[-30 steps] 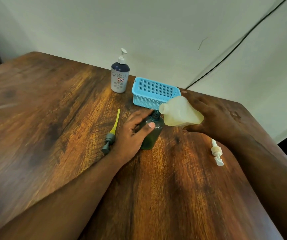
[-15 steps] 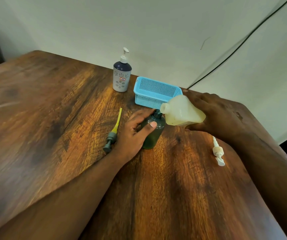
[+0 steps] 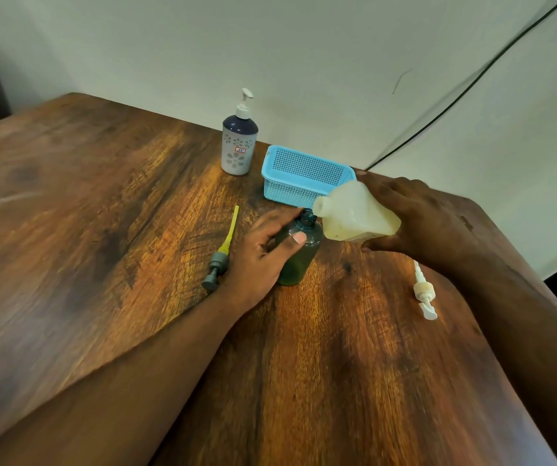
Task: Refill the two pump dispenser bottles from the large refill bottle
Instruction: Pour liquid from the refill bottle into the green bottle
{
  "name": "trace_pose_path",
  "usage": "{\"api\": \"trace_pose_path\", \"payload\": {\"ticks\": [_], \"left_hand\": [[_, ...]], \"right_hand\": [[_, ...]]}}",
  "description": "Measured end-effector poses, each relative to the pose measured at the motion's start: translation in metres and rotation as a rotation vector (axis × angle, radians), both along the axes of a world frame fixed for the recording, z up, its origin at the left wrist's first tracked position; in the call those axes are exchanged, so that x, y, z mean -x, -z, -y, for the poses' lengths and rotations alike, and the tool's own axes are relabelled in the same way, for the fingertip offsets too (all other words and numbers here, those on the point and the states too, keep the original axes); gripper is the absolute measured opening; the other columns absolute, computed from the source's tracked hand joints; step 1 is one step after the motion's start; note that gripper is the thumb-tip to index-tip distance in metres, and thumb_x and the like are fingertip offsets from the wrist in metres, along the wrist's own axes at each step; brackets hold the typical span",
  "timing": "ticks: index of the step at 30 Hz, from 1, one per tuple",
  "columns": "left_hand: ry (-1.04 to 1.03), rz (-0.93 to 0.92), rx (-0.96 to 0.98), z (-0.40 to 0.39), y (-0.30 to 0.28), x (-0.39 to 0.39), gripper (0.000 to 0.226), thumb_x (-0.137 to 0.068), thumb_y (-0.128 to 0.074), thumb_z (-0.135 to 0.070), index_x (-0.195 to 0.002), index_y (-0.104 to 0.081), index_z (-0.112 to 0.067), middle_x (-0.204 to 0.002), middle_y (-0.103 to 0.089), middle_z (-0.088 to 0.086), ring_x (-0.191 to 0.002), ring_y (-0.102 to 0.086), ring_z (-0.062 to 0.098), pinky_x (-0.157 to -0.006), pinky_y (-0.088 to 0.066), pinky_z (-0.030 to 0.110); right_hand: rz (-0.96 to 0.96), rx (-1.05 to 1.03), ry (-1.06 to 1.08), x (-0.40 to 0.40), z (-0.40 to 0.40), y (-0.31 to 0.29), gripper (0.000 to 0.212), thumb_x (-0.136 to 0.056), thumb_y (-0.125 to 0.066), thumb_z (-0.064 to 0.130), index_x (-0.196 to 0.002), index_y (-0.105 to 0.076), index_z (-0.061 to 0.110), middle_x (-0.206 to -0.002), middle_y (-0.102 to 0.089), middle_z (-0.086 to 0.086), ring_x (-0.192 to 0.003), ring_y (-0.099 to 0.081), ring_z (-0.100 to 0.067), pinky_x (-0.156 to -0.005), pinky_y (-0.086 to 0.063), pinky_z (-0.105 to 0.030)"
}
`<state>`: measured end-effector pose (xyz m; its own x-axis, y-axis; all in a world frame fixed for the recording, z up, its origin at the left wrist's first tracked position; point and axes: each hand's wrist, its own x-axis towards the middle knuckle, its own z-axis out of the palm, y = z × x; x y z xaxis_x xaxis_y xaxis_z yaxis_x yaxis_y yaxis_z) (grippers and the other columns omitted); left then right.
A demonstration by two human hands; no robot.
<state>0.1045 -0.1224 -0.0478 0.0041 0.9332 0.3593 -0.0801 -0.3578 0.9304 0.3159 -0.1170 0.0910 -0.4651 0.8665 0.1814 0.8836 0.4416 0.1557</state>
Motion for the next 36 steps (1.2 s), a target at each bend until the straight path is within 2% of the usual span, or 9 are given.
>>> {"api": "trace_pose_path", "payload": {"ticks": [4,9,16,23,29,36], "left_hand": [[0.005,-0.003,-0.006,-0.001,0.001,0.0,0.04,-0.094,-0.063,-0.022,-0.13,-0.056,-0.036,-0.13,-0.054,-0.019,-0.121,-0.052,-0.005,-0.1,-0.049,0.029],[-0.001,-0.003,-0.003,-0.001,0.001,0.0,0.04,-0.089,-0.062,-0.031,-0.128,-0.057,-0.038,-0.133,-0.055,-0.017,-0.126,-0.051,0.001,-0.106,-0.048,0.038],[0.003,-0.013,-0.017,-0.001,0.001,0.0,0.038,-0.094,-0.063,-0.023,-0.127,-0.055,-0.039,-0.132,-0.054,-0.015,-0.123,-0.051,-0.004,-0.101,-0.047,0.027],[0.003,0.004,-0.016,-0.002,0.002,-0.001,0.037,-0.089,-0.062,-0.03,-0.124,-0.057,-0.042,-0.133,-0.056,-0.011,-0.124,-0.052,0.002,-0.102,-0.049,0.03],[0.018,0.019,-0.021,-0.002,0.003,0.0,0.037,-0.094,-0.063,-0.02,-0.126,-0.057,-0.039,-0.135,-0.055,-0.008,-0.126,-0.052,0.004,-0.097,-0.05,0.025],[0.004,-0.009,-0.022,-0.003,0.004,0.0,0.038,-0.091,-0.062,-0.029,-0.127,-0.057,-0.041,-0.136,-0.055,-0.009,-0.126,-0.051,0.004,-0.102,-0.049,0.032]], "right_hand": [[-0.042,0.021,-0.004,-0.003,-0.005,0.004,0.097,-0.076,-0.078,0.034,-0.151,-0.017,0.03,-0.15,-0.039,-0.005,-0.133,-0.038,-0.03,-0.107,-0.036,-0.045],[-0.009,0.009,-0.004,-0.003,-0.004,0.002,0.096,-0.078,-0.075,0.037,-0.152,-0.015,0.031,-0.151,-0.037,-0.002,-0.134,-0.036,-0.027,-0.107,-0.036,-0.042],[-0.015,0.038,0.001,0.0,-0.002,-0.001,0.096,-0.079,-0.075,0.036,-0.152,-0.013,0.032,-0.153,-0.034,-0.001,-0.136,-0.034,-0.027,-0.109,-0.034,-0.042],[0.022,0.055,0.016,0.003,0.002,-0.005,0.095,-0.081,-0.073,0.038,-0.153,-0.011,0.031,-0.154,-0.031,0.0,-0.138,-0.031,-0.024,-0.111,-0.031,-0.04],[0.018,0.07,0.029,0.003,0.001,-0.006,0.095,-0.08,-0.073,0.038,-0.152,-0.011,0.032,-0.154,-0.033,0.0,-0.137,-0.032,-0.024,-0.11,-0.033,-0.041],[0.04,0.078,0.038,0.004,0.003,-0.007,0.095,-0.081,-0.072,0.041,-0.153,-0.009,0.033,-0.154,-0.031,0.002,-0.138,-0.031,-0.023,-0.109,-0.034,-0.041]]}}
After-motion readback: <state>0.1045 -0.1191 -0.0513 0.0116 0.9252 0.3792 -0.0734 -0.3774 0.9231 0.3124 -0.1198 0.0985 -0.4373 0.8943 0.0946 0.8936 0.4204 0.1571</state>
